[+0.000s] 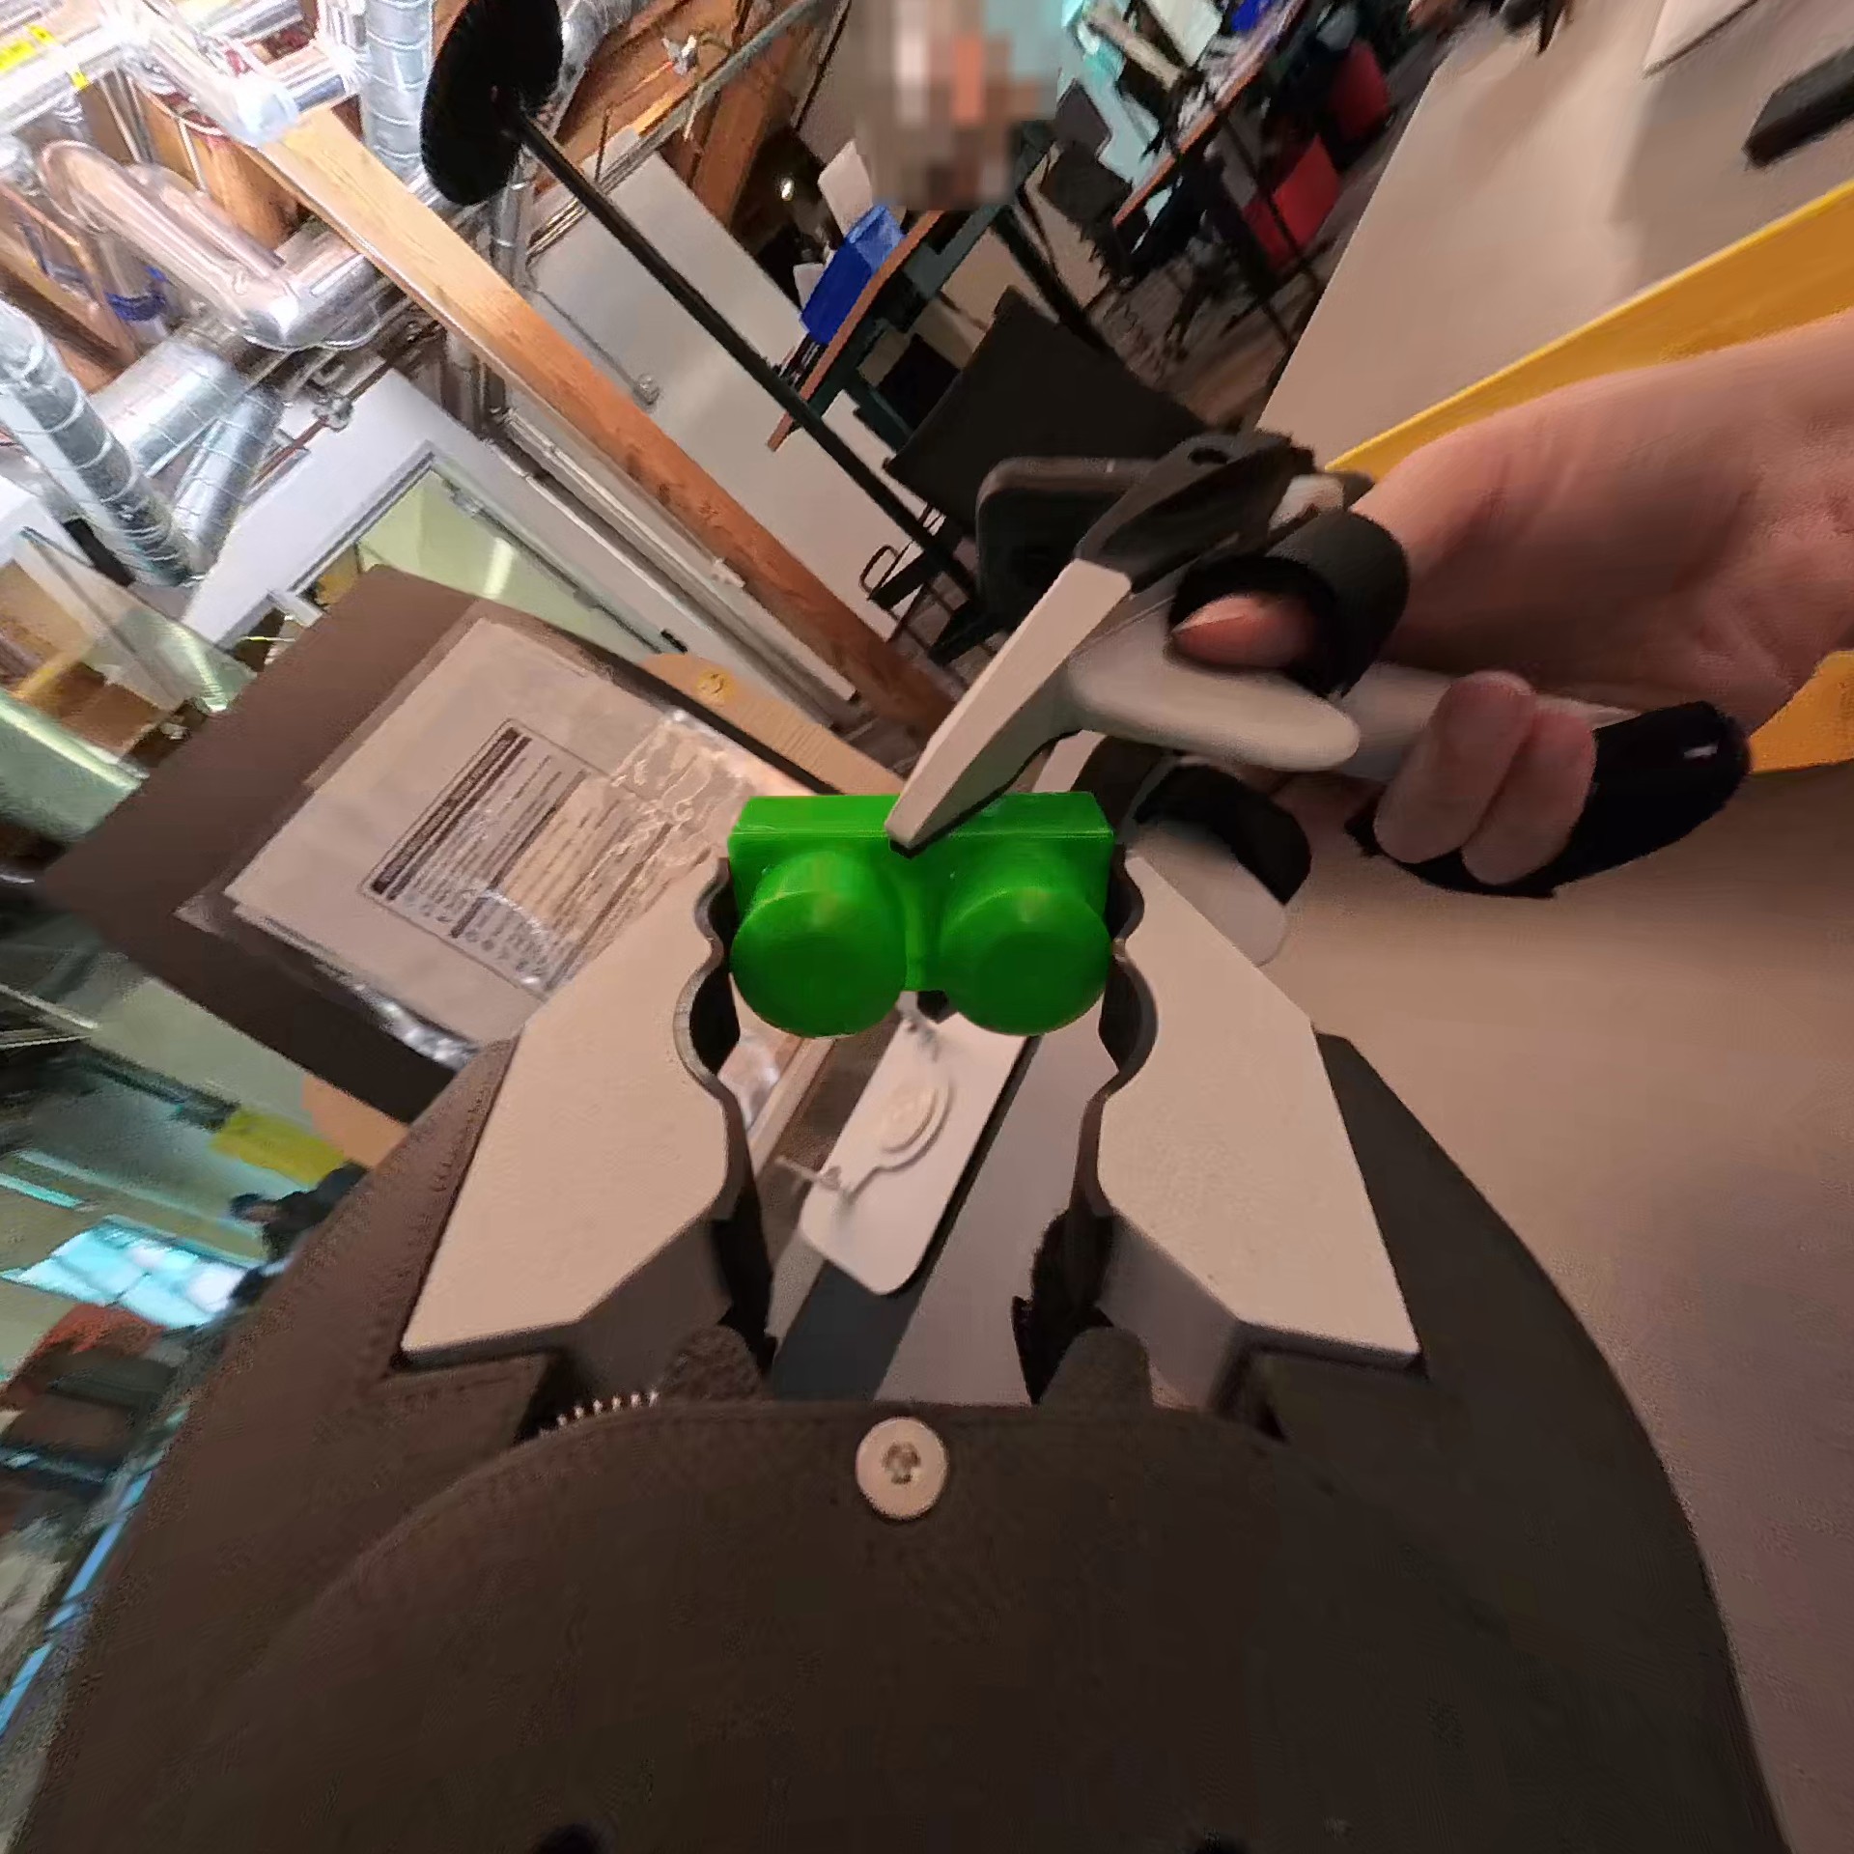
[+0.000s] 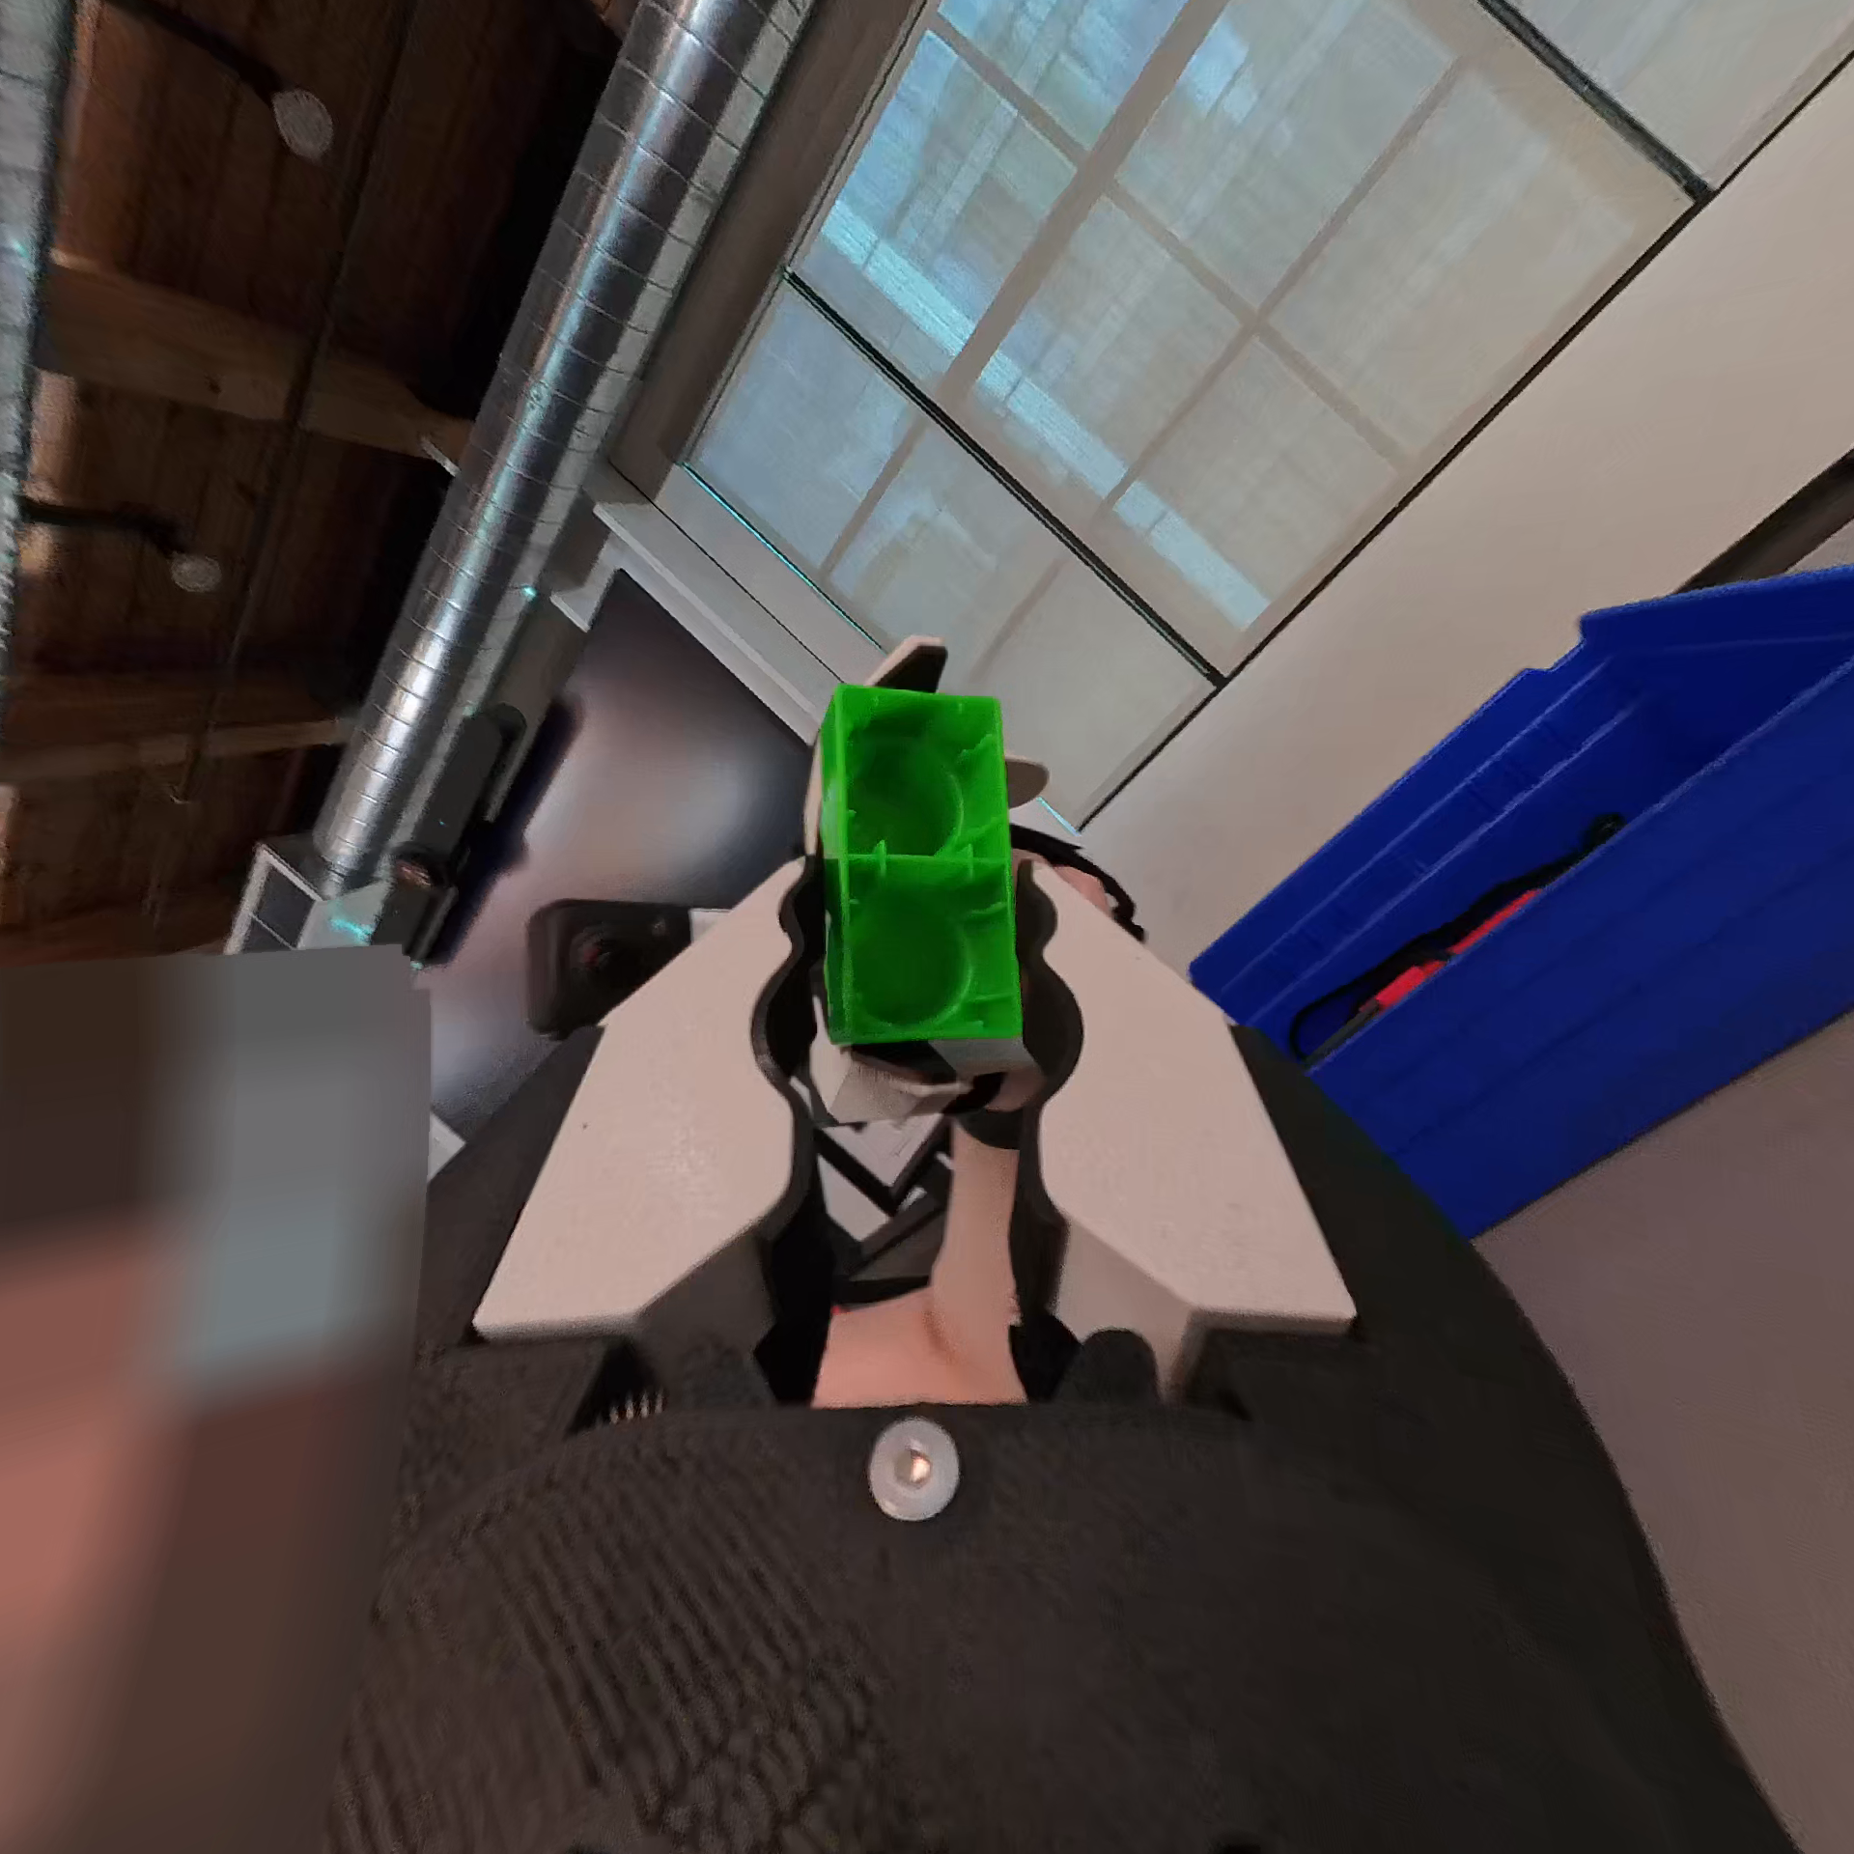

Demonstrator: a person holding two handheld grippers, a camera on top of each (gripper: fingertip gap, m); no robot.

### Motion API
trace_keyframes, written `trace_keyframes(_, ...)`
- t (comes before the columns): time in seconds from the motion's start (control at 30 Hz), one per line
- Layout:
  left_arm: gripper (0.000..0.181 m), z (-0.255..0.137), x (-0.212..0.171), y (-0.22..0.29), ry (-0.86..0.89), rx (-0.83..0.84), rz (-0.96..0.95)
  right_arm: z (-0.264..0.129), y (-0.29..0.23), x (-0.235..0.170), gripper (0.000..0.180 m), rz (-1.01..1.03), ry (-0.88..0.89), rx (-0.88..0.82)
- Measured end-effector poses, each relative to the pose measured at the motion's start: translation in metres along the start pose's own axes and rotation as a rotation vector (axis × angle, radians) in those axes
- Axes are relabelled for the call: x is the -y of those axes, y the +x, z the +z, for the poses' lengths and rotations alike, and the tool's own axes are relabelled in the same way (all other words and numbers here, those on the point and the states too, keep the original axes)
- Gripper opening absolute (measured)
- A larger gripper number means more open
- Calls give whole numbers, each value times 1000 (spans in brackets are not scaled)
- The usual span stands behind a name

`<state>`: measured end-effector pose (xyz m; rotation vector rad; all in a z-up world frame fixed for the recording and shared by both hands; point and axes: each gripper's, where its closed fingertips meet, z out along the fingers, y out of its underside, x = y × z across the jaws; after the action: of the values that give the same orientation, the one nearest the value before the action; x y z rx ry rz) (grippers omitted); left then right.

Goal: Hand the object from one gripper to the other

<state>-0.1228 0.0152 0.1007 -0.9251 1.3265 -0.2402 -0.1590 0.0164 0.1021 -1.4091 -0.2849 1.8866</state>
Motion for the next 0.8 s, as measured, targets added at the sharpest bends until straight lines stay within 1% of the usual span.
trace_keyframes(0.03, 72, 0, -2, -2, -24, 20, 25, -1, 3, 2, 38, -35, 1, -29)
trace_keyframes(0.1, 72, 0, -9, -10, -78, 78, 72, -5, 14, 11, 53, -130, 37, -140)
trace_keyframes(0.17, 71, -1, -18, -21, -147, 144, 120, -12, 20, 23, 57, -294, 83, -260)
trace_keyframes(0.3, 72, -10, -40, -51, -315, 311, 205, -32, 9, 54, 59, -735, 206, -515)
trace_keyframes(0.4, 72, -17, -54, -69, -409, 407, 212, -48, -7, 70, 58, -1085, 269, -736)
trace_keyframes(0.47, 72, -21, -61, -78, -451, 453, 191, -54, -21, 74, 58, -1301, 295, -849)
trace_keyframes(0.57, 72, -25, -68, -85, -483, 490, 151, -50, -39, 69, 57, -1583, 300, -929)
trace_keyframes(0.67, 72, -28, -72, -90, -494, 512, 90, -38, -42, 56, 55, -1788, 239, -963)
trace_keyframes(0.73, 72, -30, -73, -91, -480, 509, -1, -30, -37, 48, 56, -1886, 172, -973)
trace_keyframes(0.8, 71, -31, -71, -91, -424, 487, -147, -24, -33, 40, 56, -1985, 117, -981)
